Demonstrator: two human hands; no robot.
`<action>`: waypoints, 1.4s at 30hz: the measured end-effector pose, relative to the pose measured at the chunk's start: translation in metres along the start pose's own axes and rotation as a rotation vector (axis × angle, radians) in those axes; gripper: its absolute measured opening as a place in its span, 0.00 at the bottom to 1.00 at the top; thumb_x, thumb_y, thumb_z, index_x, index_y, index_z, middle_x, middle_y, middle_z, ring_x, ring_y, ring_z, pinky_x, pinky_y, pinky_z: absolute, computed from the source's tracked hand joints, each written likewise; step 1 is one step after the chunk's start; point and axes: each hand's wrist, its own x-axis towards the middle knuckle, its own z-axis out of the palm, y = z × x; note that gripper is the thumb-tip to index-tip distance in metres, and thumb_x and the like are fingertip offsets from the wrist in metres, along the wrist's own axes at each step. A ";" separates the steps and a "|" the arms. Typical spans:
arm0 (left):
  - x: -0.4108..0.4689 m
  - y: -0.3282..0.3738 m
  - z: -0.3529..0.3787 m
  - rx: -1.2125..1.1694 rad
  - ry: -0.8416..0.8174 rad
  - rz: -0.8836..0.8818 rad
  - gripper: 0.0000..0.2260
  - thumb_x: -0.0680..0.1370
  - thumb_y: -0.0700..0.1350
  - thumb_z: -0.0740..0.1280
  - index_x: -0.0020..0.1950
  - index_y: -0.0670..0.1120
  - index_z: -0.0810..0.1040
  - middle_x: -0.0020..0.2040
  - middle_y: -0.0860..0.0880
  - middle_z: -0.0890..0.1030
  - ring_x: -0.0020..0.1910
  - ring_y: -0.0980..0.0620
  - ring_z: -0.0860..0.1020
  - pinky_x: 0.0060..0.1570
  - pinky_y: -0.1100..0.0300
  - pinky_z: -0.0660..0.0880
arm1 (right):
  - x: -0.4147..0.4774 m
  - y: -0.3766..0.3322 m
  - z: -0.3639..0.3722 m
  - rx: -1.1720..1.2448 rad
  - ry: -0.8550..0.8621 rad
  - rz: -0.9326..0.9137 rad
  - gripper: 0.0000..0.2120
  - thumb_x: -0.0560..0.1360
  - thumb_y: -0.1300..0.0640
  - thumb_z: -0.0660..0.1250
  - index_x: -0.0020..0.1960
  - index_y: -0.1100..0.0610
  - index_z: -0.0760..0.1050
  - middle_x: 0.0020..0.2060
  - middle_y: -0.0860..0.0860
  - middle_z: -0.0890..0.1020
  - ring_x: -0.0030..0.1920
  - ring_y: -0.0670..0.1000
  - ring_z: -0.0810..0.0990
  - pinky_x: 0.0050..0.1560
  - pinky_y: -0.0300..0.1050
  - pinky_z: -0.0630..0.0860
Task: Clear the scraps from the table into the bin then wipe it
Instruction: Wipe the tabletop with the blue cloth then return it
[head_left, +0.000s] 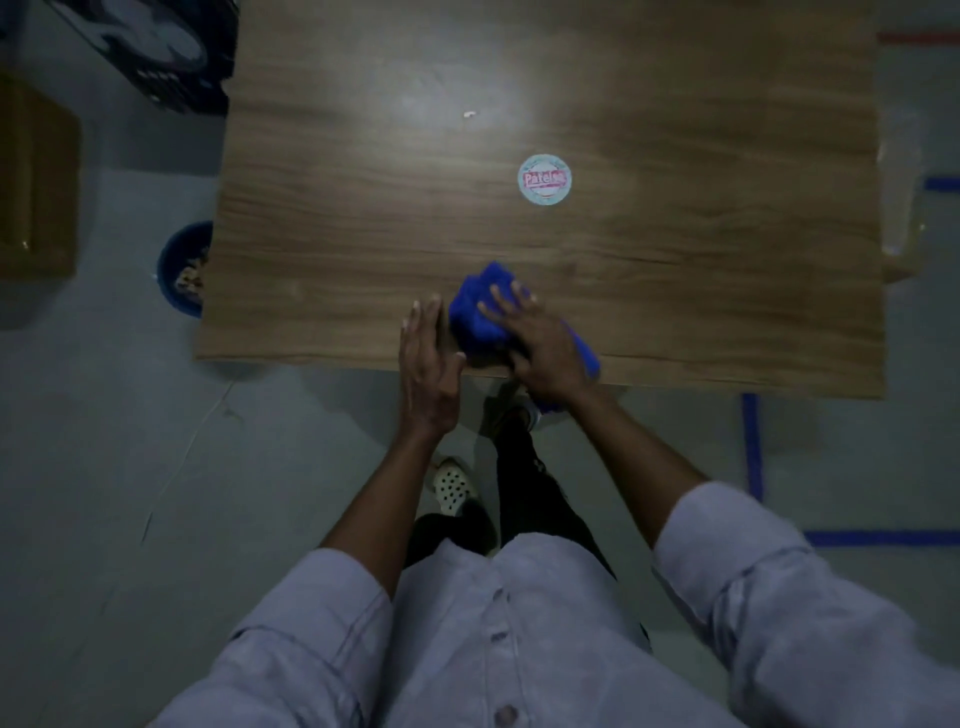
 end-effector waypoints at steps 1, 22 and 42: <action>-0.004 0.003 0.000 -0.004 -0.001 0.006 0.32 0.78 0.50 0.58 0.79 0.36 0.63 0.79 0.40 0.65 0.80 0.43 0.58 0.80 0.53 0.46 | -0.015 -0.008 0.002 0.045 -0.055 0.024 0.28 0.75 0.59 0.64 0.76 0.57 0.72 0.76 0.57 0.70 0.79 0.59 0.61 0.79 0.55 0.58; -0.035 -0.008 -0.018 -0.146 0.090 -0.125 0.31 0.76 0.53 0.58 0.75 0.37 0.70 0.75 0.38 0.70 0.77 0.42 0.64 0.74 0.37 0.62 | -0.009 -0.069 0.050 0.271 0.078 0.263 0.28 0.79 0.67 0.67 0.77 0.57 0.69 0.77 0.55 0.68 0.81 0.58 0.58 0.78 0.50 0.58; 0.039 -0.025 -0.001 0.631 0.052 0.168 0.23 0.85 0.51 0.54 0.81 0.53 0.64 0.82 0.49 0.60 0.82 0.45 0.54 0.78 0.39 0.53 | 0.029 -0.051 0.049 -0.112 0.264 0.568 0.37 0.81 0.34 0.42 0.84 0.54 0.54 0.83 0.53 0.50 0.83 0.58 0.43 0.81 0.55 0.40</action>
